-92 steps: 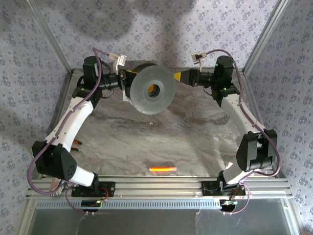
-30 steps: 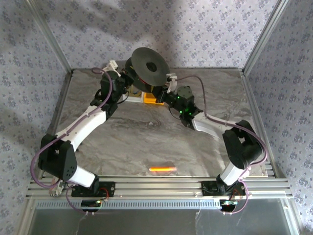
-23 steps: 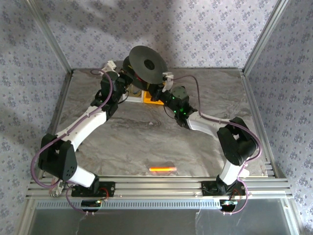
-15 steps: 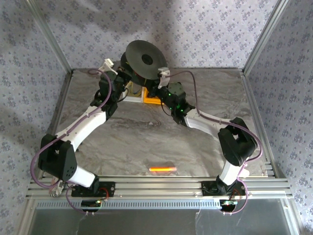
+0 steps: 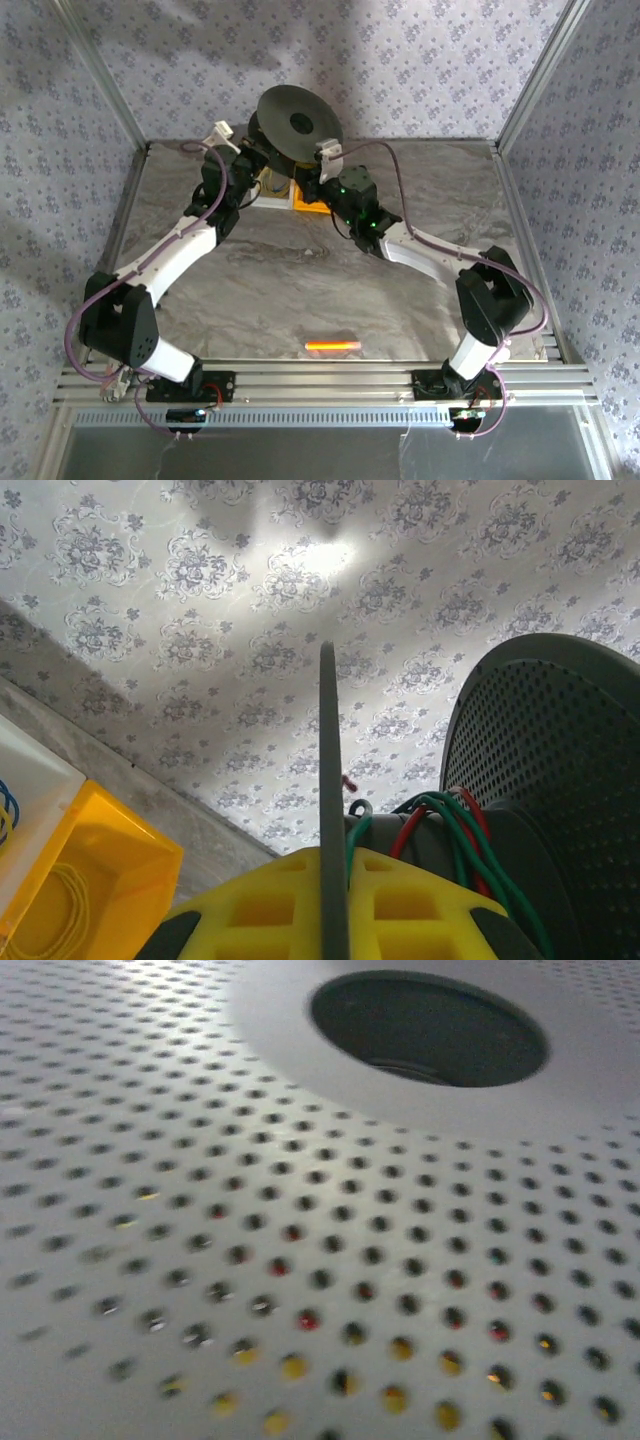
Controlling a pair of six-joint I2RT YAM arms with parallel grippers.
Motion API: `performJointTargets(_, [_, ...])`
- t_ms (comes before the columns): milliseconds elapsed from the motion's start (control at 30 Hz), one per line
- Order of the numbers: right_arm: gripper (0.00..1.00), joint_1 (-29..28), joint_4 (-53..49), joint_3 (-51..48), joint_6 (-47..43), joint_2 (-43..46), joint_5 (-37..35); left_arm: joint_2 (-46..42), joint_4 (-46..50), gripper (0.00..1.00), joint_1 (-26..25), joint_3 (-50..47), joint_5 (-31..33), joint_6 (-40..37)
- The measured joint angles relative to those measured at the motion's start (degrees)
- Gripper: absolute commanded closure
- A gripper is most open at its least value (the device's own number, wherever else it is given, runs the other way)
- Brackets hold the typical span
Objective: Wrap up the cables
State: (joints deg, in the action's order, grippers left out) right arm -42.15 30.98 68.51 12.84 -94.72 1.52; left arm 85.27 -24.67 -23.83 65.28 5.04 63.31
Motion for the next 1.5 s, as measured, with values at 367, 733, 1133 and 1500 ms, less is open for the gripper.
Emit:
performJointTargets(367, [0.39, -1.1, -0.6, -7.4, 4.5, 10.0, 15.9, 0.0, 1.9, 1.00, 7.4, -0.7, -3.7, 0.0])
performJointTargets(733, [0.00, 15.7, -12.4, -11.9, 13.8, 20.3, 32.9, 1.7, 6.4, 1.00, 15.3, 2.7, -24.4, -3.5])
performJointTargets(1133, [0.08, 24.3, -17.1, -4.2, 25.4, 12.2, 45.7, 5.9, 24.2, 1.00, 7.9, 15.9, -53.8, -26.0])
performJointTargets(1500, [1.00, 23.4, -13.3, -4.2, 30.1, 11.2, 51.2, 7.7, 26.2, 0.93, 8.5, 15.9, -57.3, -29.2])
